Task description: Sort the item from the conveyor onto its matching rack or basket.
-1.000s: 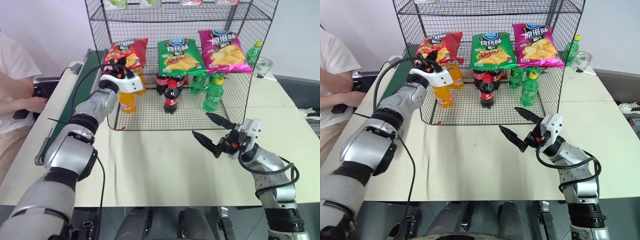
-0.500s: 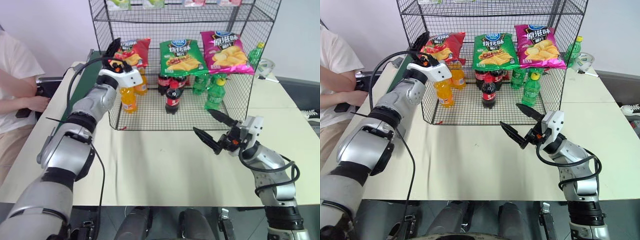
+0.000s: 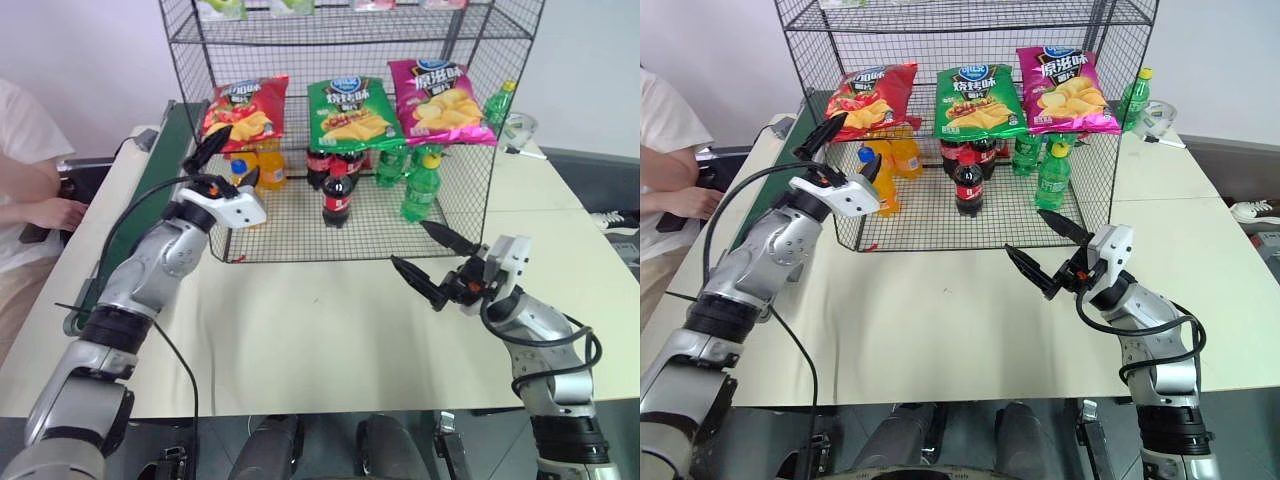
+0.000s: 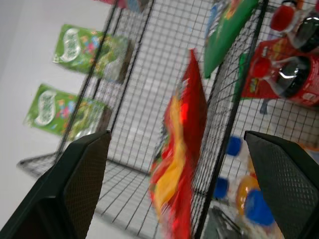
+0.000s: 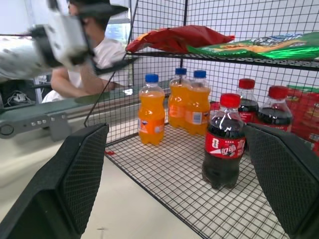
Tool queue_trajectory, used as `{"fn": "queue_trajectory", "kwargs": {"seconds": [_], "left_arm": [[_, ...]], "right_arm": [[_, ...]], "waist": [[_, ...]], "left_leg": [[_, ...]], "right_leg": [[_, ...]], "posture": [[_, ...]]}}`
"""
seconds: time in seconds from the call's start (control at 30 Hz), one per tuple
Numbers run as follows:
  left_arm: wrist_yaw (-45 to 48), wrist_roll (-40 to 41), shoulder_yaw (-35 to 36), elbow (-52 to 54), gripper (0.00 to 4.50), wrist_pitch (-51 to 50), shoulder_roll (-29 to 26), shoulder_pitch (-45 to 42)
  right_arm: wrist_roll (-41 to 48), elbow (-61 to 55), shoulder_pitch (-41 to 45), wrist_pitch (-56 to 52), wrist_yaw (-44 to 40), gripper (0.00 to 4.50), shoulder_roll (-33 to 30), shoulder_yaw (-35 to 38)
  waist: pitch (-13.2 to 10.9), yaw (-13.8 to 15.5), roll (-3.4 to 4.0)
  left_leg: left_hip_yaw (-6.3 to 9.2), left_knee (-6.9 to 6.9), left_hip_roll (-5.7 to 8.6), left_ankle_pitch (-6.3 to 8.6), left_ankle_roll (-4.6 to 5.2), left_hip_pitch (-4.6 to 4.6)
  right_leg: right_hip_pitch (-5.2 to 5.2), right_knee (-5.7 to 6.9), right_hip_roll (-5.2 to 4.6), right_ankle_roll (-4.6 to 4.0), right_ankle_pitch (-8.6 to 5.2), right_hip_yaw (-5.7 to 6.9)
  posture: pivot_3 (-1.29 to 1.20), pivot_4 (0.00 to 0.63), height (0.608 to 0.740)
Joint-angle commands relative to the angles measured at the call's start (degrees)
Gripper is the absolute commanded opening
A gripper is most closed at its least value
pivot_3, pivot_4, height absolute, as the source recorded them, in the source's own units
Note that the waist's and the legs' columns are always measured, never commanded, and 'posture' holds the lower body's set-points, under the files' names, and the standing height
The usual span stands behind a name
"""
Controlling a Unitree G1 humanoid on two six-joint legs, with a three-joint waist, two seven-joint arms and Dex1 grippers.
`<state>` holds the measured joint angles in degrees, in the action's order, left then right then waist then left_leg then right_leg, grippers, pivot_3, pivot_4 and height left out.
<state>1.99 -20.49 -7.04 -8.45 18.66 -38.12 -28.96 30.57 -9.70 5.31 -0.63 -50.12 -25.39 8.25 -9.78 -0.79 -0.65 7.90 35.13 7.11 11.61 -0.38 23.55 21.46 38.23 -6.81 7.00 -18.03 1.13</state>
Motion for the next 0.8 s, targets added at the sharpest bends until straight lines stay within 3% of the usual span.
{"fn": "queue_trajectory", "kwargs": {"seconds": [0.03, 0.1, 0.17, 0.27, 0.43, 0.8], "left_arm": [[15.3, 22.7, 7.1, 7.4, 4.48, -3.4, -0.4, 8.3], [22.9, 37.2, 13.1, 10.9, 4.48, -12.5, -0.1, 14.2], [27.9, 46.1, 17.8, 13.0, 4.48, -18.4, -0.6, 18.6], [34.0, 53.7, 23.8, 14.4, 4.48, -24.1, -2.5, 24.7], [43.9, 50.1, 31.0, 8.3, 4.48, -18.9, -8.5, 32.1], [52.5, 44.0, 34.4, -12.0, 4.48, -6.7, -11.9, 30.5]], "right_arm": [[1.1, -1.8, -1.1, 0.6, -1.4, 4.50, -1.7, 2.1], [1.9, -2.2, -2.2, -0.1, -2.3, 4.50, -3.3, 3.4], [2.6, -2.3, -3.4, -0.6, -3.6, 4.50, -5.0, 4.7], [3.9, -2.1, -5.9, -0.9, -6.0, 4.50, -8.1, 7.5], [4.6, 1.3, -12.7, 0.3, -12.7, 4.50, -14.3, 14.7], [2.3, 11.1, -11.1, 4.1, -17.8, 4.50, -18.7, 18.2]], "waist": [[0.1, -0.1, 0.12], [0.1, 0.0, 0.14], [0.0, 0.1, 0.14], [0.0, 0.4, 0.14], [0.0, 0.4, 0.14], [0.0, 0.3, 0.15]], "left_leg": [[-0.01, 0.00, 0.00, 0.00, 0.00, 0.00], [-0.01, 0.00, -0.01, 0.02, 0.03, 0.00], [0.00, 0.02, -0.04, 0.02, 0.03, -0.01], [0.02, 0.04, -0.04, 0.04, 0.06, -0.01], [-0.03, -0.01, -0.04, 0.08, 0.12, -0.03], [-0.09, -0.06, -0.07, 0.12, 0.15, -0.07]], "right_leg": [[-0.02, -0.03, -0.03, 0.00, 0.00, 0.00], [-0.02, -0.06, -0.07, -0.02, 0.00, -0.02], [-0.02, -0.05, -0.05, -0.05, 0.01, -0.02], [-0.02, -0.09, -0.05, -0.07, 0.00, -0.01], [-0.06, -0.21, -0.09, -0.09, -0.01, -0.02], [-0.03, -0.27, -0.17, -0.27, -0.11, -0.03]], "posture": [[0.00, 0.150, 0.740], [0.00, 0.150, 0.740], [0.00, 0.150, 0.740], [0.00, 0.150, 0.740], [0.00, 0.150, 0.740], [0.00, 0.150, 0.740]]}}
